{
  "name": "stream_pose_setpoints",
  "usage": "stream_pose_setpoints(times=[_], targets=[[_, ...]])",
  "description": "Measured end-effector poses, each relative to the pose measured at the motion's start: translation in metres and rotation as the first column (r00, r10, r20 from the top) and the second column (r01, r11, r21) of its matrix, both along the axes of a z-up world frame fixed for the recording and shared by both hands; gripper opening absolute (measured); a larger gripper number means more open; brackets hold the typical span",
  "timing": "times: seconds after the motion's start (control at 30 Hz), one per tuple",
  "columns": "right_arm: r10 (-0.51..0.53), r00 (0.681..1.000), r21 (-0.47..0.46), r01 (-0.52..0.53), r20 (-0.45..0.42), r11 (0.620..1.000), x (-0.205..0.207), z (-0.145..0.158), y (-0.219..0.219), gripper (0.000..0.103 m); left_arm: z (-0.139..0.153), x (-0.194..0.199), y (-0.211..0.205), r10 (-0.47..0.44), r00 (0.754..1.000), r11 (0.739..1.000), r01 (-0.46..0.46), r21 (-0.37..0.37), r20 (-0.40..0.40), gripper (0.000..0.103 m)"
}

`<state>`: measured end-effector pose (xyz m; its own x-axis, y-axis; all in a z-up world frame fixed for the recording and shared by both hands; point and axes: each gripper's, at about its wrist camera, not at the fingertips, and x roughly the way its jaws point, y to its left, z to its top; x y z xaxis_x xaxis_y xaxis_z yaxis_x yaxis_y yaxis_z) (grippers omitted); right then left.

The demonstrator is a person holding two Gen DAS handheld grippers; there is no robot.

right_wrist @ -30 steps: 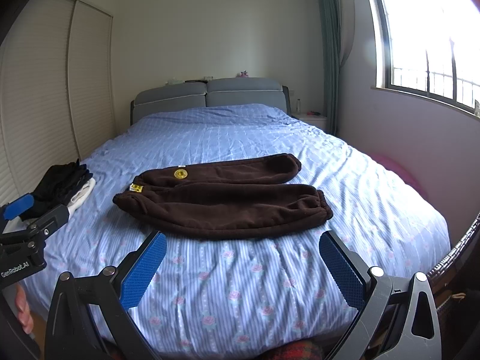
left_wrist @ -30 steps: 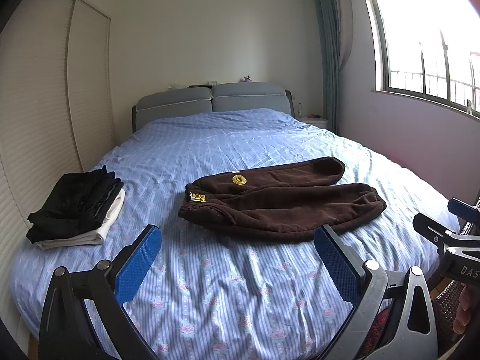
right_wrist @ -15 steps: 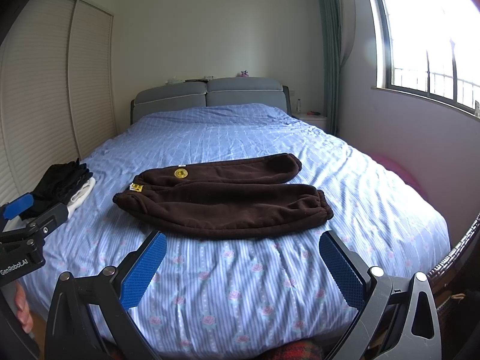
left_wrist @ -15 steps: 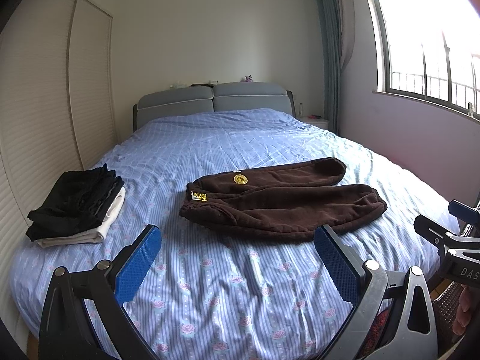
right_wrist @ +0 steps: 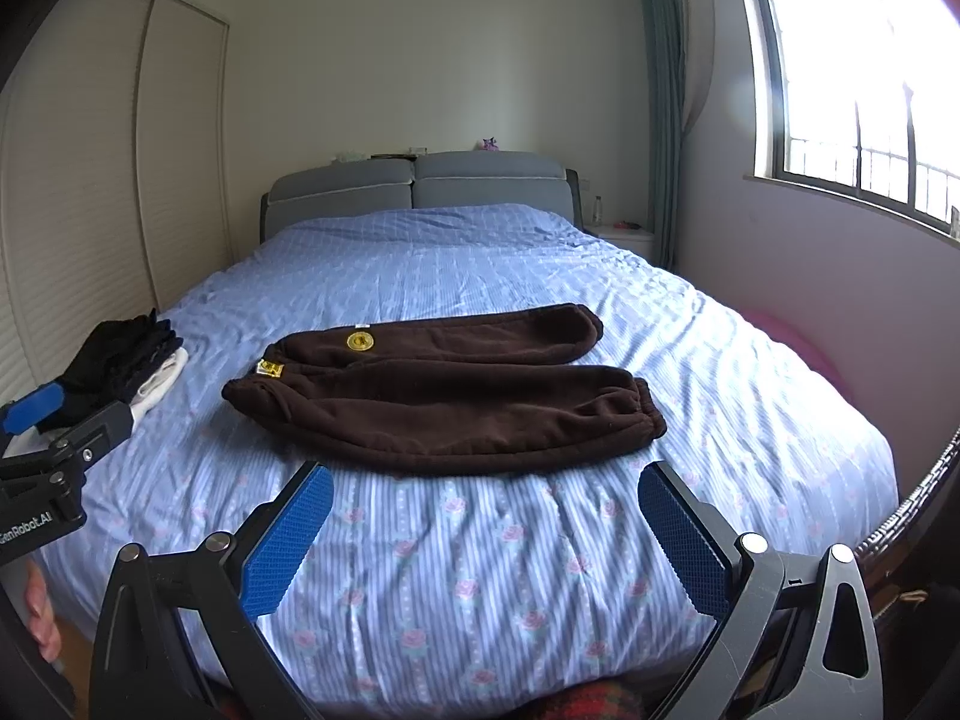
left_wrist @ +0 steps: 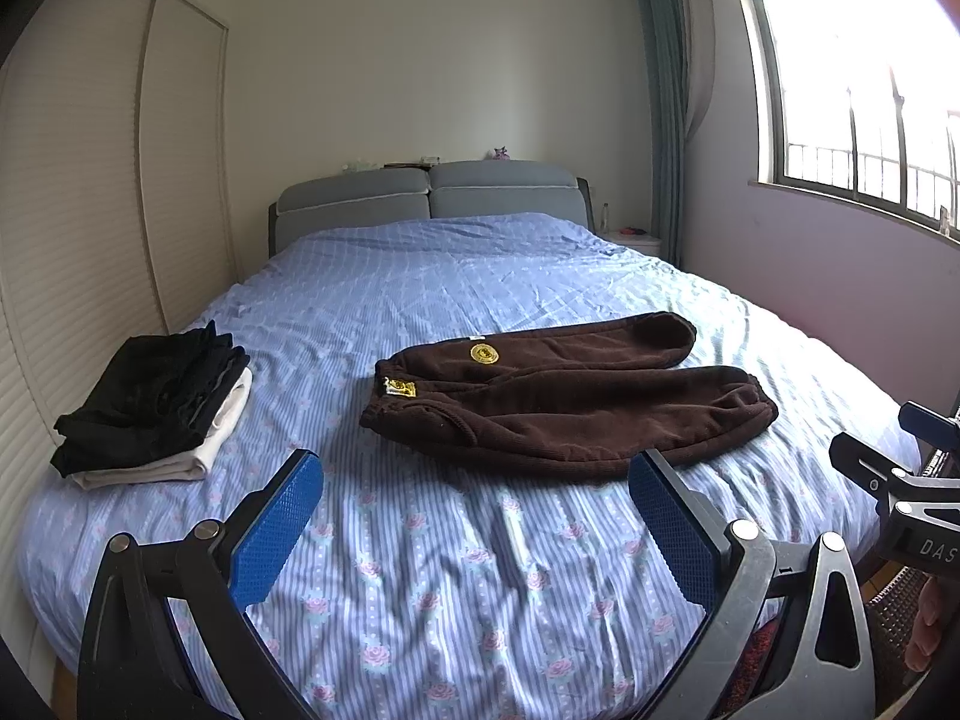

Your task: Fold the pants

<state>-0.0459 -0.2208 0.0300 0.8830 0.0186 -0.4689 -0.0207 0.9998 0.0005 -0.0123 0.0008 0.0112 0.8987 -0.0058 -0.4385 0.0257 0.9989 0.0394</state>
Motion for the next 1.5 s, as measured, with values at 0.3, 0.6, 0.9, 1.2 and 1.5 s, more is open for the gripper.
stream_pose_setpoints(times=[0.3, 0.6, 0.9, 1.2, 1.5], targets=[[-0.023, 0.999, -0.027, 0.022, -0.036, 0.999, 0.018, -0.017, 0.001, 0.103, -0.017, 0.018, 0.010, 0.041, 0.999, 0.999, -0.040, 0.015, -0.022, 0.103], [-0.108, 0.993, -0.046, 0.105, -0.056, 0.993, 0.071, -0.042, -0.009, 0.103, -0.038, 0.076, 0.034, 0.085, 0.996, 0.996, -0.084, 0.014, -0.041, 0.103], [-0.227, 0.967, 0.018, 0.230, -0.117, 0.973, 0.155, -0.082, -0.044, 0.103, -0.090, 0.180, 0.062, 0.090, 0.971, 0.978, -0.128, -0.164, -0.223, 0.103], [-0.280, 0.933, 0.106, 0.309, -0.228, 0.945, 0.209, -0.132, -0.068, 0.103, -0.143, 0.238, 0.059, 0.007, 0.938, 0.970, -0.091, -0.226, -0.347, 0.103], [-0.307, 0.895, 0.201, 0.382, -0.325, 0.902, 0.249, -0.176, -0.077, 0.093, -0.177, 0.270, 0.070, -0.096, 0.910, 0.911, -0.083, -0.405, -0.403, 0.079]])
